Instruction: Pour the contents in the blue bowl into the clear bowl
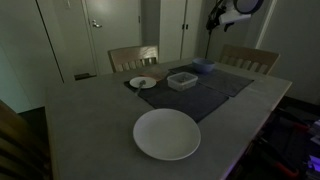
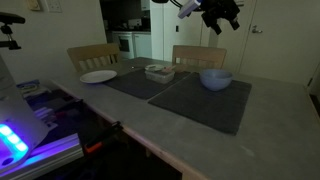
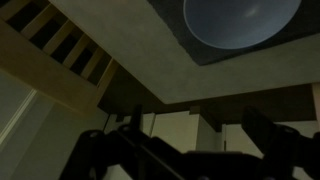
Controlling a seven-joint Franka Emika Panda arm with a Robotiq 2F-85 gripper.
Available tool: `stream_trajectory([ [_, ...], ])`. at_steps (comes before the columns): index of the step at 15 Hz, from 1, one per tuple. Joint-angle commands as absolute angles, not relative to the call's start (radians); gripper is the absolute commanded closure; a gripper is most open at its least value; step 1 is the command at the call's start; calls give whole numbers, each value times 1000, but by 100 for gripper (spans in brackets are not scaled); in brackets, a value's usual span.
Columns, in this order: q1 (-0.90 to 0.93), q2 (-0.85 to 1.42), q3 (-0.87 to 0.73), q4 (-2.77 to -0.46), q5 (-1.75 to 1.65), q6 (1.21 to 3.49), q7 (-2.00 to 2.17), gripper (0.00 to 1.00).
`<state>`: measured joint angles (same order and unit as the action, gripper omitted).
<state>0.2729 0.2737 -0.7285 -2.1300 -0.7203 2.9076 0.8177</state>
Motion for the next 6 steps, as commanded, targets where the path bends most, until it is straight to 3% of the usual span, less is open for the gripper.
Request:
stream_trajectory([
  [1, 390, 203, -842, -2137, -935, 2897, 955, 0],
  [6, 496, 78, -920, -2140, -1269, 2854, 1168, 0],
])
